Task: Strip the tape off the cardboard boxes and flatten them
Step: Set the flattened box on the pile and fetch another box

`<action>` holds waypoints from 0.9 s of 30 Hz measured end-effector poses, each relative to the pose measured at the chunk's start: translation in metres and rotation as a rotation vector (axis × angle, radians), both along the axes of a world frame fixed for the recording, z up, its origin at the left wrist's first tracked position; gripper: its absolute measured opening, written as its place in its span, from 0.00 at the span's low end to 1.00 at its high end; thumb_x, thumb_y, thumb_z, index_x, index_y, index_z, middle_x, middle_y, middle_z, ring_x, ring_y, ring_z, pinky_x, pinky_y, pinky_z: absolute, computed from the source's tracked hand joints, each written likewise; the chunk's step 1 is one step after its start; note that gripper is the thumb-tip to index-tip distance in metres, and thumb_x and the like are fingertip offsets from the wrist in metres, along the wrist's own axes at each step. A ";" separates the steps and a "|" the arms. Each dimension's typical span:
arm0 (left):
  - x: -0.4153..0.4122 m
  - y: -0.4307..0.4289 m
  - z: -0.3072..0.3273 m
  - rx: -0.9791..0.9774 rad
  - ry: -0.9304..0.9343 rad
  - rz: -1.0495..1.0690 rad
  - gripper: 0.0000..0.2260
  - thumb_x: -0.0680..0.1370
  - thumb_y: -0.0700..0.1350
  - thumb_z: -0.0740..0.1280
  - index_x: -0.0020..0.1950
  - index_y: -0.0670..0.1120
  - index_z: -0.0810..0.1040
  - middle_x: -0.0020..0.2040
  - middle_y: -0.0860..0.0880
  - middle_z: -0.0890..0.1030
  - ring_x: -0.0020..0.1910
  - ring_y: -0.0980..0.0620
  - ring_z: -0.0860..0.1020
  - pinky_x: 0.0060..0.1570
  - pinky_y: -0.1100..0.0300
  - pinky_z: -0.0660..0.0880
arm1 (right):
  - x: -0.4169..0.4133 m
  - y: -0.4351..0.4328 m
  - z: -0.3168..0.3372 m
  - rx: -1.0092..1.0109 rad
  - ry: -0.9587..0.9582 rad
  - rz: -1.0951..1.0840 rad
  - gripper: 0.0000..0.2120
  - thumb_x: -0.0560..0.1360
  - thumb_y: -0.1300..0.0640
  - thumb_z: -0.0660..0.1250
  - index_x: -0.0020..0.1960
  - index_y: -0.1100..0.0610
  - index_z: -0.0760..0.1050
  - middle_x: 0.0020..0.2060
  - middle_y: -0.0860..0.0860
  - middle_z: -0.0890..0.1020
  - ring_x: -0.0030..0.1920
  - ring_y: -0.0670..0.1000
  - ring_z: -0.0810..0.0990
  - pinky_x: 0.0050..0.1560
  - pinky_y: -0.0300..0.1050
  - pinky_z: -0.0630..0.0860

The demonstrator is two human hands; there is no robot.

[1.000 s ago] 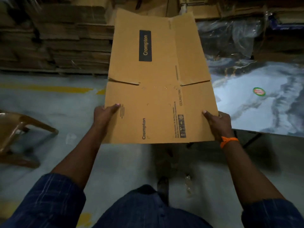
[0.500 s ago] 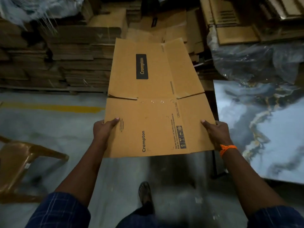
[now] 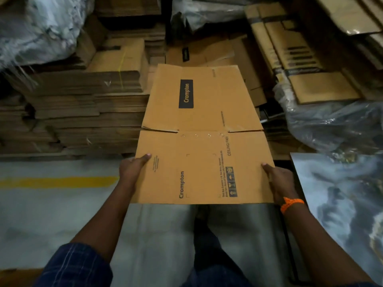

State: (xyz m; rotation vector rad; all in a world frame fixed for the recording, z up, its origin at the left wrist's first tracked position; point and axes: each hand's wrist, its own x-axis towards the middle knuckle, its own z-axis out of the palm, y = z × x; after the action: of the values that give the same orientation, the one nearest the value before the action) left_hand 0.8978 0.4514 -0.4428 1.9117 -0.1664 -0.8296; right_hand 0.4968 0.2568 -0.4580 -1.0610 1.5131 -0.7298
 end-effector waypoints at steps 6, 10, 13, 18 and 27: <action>0.096 -0.150 -0.004 0.001 -0.022 -0.014 0.21 0.64 0.58 0.80 0.46 0.43 0.86 0.41 0.46 0.87 0.42 0.42 0.86 0.51 0.38 0.82 | 0.096 -0.147 0.007 -0.017 0.045 0.008 0.13 0.74 0.47 0.74 0.47 0.58 0.82 0.45 0.55 0.85 0.44 0.55 0.83 0.44 0.48 0.78; 0.133 -0.215 0.021 0.012 0.000 0.010 0.18 0.68 0.55 0.79 0.47 0.41 0.85 0.43 0.42 0.87 0.44 0.40 0.86 0.51 0.37 0.82 | 0.140 -0.215 0.035 -0.071 0.119 0.023 0.12 0.74 0.46 0.74 0.46 0.55 0.83 0.43 0.52 0.85 0.45 0.55 0.83 0.48 0.51 0.80; 0.156 -0.239 0.030 -0.014 0.077 0.033 0.19 0.70 0.55 0.79 0.50 0.40 0.84 0.44 0.41 0.87 0.45 0.38 0.86 0.52 0.37 0.82 | 0.164 -0.242 0.064 -0.156 0.169 0.020 0.14 0.75 0.45 0.73 0.45 0.57 0.84 0.41 0.54 0.85 0.43 0.56 0.84 0.41 0.47 0.78; 0.200 -0.283 0.051 -0.118 0.205 -0.018 0.27 0.66 0.57 0.80 0.56 0.39 0.84 0.49 0.38 0.86 0.47 0.37 0.85 0.53 0.35 0.80 | 0.192 -0.270 0.112 -0.270 0.128 -0.010 0.11 0.76 0.47 0.72 0.44 0.54 0.83 0.38 0.51 0.85 0.36 0.48 0.84 0.36 0.44 0.77; 0.289 -0.450 0.144 -0.271 -0.073 -0.105 0.11 0.76 0.52 0.75 0.48 0.44 0.82 0.39 0.50 0.86 0.39 0.51 0.84 0.37 0.58 0.77 | 0.288 -0.405 0.156 -0.322 0.004 -0.119 0.14 0.73 0.46 0.75 0.39 0.57 0.81 0.38 0.52 0.84 0.37 0.51 0.82 0.39 0.44 0.77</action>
State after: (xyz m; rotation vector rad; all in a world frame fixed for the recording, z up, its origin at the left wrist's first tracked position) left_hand 1.1866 0.0011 -0.2987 1.6892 -0.4063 -0.7649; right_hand 0.7851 -0.1478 -0.3016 -1.2164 1.5032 -1.0818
